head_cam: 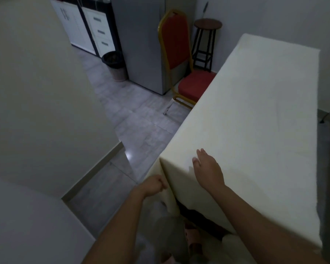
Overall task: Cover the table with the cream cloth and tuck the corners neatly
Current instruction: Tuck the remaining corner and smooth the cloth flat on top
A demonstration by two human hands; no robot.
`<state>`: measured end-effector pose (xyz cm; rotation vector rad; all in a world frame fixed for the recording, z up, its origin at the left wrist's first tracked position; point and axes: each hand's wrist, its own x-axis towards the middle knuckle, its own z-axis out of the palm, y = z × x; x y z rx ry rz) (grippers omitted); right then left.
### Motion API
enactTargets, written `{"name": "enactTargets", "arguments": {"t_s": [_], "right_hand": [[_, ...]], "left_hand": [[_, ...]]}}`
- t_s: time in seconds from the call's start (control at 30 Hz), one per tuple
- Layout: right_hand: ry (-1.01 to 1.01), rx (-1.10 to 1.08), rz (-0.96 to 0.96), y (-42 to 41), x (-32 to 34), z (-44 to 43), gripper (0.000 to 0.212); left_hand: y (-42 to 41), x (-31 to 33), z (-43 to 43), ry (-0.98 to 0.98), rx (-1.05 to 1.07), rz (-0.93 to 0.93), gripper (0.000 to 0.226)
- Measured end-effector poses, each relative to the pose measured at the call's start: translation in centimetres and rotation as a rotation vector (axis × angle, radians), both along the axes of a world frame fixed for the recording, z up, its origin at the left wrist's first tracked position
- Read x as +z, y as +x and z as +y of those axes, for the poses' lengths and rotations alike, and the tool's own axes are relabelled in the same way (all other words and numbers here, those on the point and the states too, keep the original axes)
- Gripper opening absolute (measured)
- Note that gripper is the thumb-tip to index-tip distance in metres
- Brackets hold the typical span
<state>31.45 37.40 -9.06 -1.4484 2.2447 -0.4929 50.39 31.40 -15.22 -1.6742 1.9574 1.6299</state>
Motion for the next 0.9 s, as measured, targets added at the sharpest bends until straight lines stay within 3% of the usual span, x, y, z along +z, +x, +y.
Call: {"name": "enactTargets", "arguments": {"t_s": [0.07,0.13,0.27,0.37,0.57,0.9], "right_hand": [[0.023,-0.003,0.031,0.3,0.0,-0.2,0.047],[0.053,-0.01,0.052,0.4,-0.3,-0.7,0.049],[0.143,-0.016,0.068,0.2,-0.9,-2.4,0.053],[0.136,-0.02,0.098,0.2,-1.2,-4.4,0.052],[0.152,-0.111,0.189,1.1,-1.9,-7.1,0.052],[0.232,-0.698,0.143,5.3,-4.0,-11.9,0.056]], "left_hand": [[1.3,2.5,-2.6,-0.042,-0.133,-0.182,0.018],[1.9,4.3,-5.3,-0.194,-0.115,-0.274,0.014],[0.0,5.2,-8.4,-0.44,0.067,-0.185,0.031],[-3.1,5.2,-8.4,-0.495,0.022,-0.07,0.038],[-6.9,3.8,-10.0,-0.563,-0.328,-0.056,0.05],[-6.2,3.8,-20.8,-0.571,-0.882,0.011,0.058]]}}
